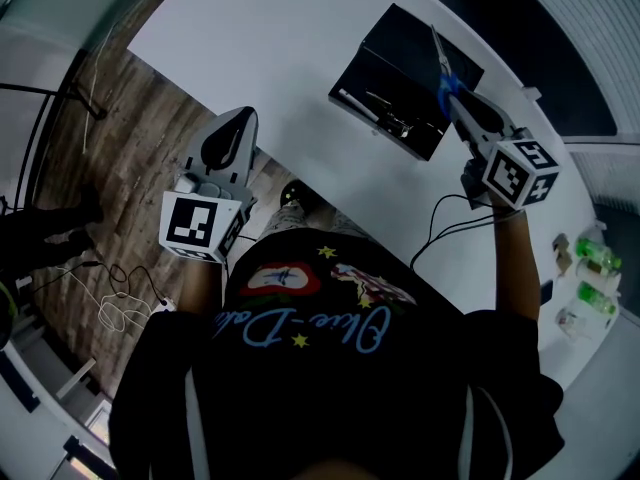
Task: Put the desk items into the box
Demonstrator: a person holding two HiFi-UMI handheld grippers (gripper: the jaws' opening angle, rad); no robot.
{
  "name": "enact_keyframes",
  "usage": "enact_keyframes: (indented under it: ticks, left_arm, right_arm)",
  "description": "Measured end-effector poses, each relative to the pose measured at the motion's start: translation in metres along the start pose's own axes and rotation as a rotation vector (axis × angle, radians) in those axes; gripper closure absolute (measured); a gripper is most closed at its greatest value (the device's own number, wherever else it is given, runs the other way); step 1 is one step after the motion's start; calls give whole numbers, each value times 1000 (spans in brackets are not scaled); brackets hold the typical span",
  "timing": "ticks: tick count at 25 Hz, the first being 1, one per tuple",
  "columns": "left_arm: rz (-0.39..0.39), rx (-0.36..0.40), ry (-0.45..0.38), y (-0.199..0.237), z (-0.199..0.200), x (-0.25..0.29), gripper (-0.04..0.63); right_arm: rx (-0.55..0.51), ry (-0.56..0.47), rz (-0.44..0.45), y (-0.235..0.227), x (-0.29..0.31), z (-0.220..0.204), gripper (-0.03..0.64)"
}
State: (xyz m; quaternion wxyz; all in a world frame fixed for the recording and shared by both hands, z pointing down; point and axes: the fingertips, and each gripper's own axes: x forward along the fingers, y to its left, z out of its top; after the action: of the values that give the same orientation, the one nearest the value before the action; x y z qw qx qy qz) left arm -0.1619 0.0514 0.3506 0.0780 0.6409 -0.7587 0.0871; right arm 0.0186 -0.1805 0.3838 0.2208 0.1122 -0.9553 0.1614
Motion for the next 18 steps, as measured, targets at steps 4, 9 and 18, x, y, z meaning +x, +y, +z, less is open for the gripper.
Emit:
enact_keyframes:
  ticks: [4,9,18]
  left_arm:
    - [11,-2,10,0,-3,-1,586]
    - [29,-13,27,-1,-6,-6,586]
    - [49,-38,64,-2,-11,-18,586]
  right_arm:
    - [-3,29,19,0,9,-11,523]
    - [-32,70,33,0,16,-22,523]
    - [-71,137,89,10,26,-36,523]
